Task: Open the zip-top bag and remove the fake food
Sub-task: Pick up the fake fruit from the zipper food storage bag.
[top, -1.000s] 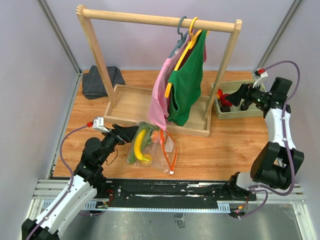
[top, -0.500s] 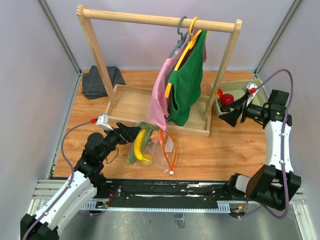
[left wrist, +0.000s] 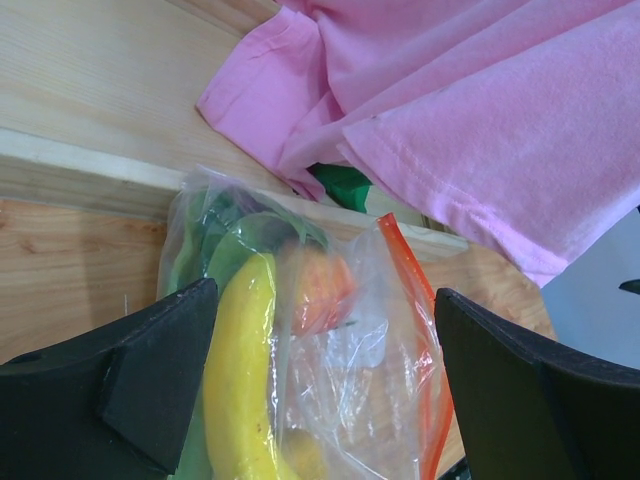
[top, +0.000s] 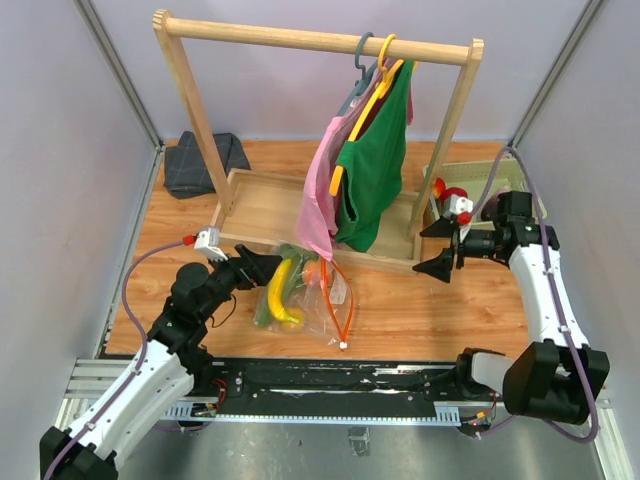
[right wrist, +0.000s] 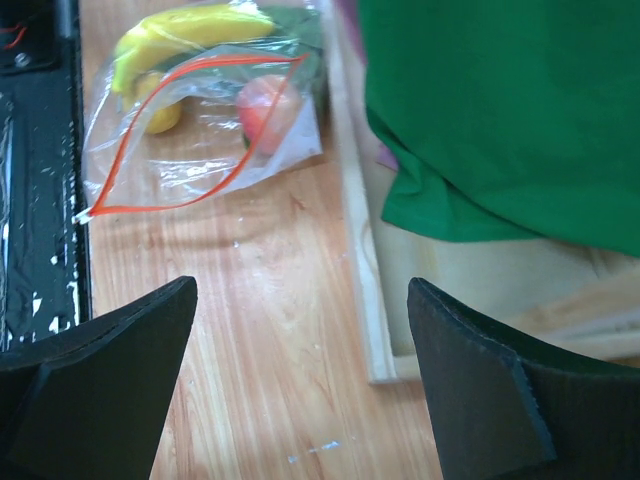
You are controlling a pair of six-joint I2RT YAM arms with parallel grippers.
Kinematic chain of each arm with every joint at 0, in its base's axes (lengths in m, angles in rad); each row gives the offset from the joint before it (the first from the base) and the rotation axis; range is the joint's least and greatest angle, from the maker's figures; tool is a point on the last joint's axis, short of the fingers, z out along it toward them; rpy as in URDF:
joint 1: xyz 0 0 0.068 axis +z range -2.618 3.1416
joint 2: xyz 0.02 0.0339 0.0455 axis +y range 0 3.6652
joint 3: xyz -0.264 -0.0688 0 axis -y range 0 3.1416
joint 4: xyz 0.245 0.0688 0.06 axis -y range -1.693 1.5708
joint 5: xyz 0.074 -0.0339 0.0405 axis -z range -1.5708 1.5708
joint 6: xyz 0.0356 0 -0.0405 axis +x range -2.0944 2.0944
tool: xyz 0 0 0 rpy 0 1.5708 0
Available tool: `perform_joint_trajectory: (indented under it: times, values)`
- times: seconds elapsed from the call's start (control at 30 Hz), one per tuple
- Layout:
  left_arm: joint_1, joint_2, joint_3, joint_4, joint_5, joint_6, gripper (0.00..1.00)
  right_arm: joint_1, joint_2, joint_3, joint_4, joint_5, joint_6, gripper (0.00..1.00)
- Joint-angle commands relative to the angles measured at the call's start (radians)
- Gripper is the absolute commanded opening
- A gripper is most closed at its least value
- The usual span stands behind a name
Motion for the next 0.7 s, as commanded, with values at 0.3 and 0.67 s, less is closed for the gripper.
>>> perform_joint_trajectory:
  times: [0.3, 0.67]
  values:
    - [-0.003, 0.015, 0.028, -0.021, 0.021, 0.028, 0.92, 0.245, 0.056, -0.006, -0.049, 0.074, -0.187, 0.87]
    - [-0.003, 0.071, 0.018, 0.009, 0.018, 0.037, 0.92, 0.439, 0.147, 0.024, 0.003, 0.212, -0.234, 0.87]
